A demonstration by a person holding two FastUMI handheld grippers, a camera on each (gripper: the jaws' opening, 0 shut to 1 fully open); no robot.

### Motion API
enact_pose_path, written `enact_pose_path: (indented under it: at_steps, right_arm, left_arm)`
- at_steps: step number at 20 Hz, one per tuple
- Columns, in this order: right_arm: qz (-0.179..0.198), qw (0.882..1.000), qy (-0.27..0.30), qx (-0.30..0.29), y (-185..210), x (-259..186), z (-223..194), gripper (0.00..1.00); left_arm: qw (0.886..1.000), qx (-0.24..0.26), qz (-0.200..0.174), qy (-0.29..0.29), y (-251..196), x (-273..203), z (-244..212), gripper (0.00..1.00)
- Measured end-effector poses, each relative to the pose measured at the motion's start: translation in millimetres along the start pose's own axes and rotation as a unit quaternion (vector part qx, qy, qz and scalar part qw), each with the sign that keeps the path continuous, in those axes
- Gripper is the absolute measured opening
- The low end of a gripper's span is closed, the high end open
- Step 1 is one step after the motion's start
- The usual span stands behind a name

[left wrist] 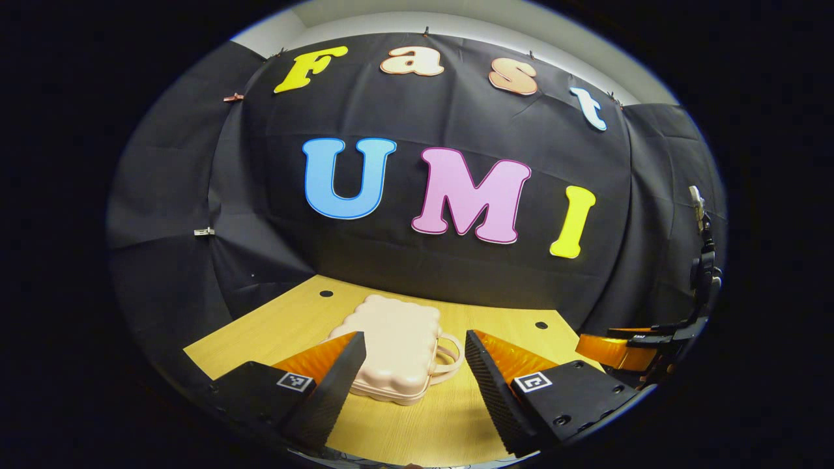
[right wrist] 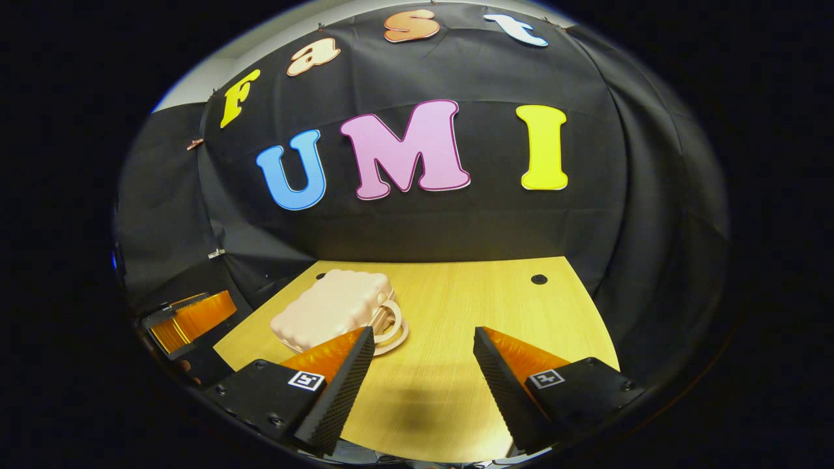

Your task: First open the suitcase, pack the skin care products into it, and then close the suitcase.

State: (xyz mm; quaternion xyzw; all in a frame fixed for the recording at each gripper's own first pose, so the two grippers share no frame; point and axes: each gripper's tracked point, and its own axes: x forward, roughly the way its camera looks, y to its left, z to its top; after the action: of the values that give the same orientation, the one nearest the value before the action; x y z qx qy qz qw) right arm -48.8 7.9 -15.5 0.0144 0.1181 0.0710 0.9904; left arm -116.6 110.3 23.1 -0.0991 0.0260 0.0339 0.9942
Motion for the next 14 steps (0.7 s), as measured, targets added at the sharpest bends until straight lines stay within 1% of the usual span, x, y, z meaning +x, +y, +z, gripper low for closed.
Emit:
enact_pose_path:
  at_steps: [4,7,14]
  right_arm:
    - [0.004,1.000,0.001,-0.003,4.2,1.9,-0.9,0.97]
    - [0.007,1.000,0.001,-0.006,5.4,3.4,-1.0,0.97]
    - [0.005,1.000,0.003,-0.006,7.3,4.3,-3.4,0.97]
  left_arm:
    - [1.000,0.009,0.008,-0.007,5.6,-0.2,6.0,0.96]
    - [1.000,0.003,0.007,-0.010,4.8,-1.4,5.7,0.96]
    - [1.000,0.000,0.010,0.000,9.6,-0.6,-3.6,0.96]
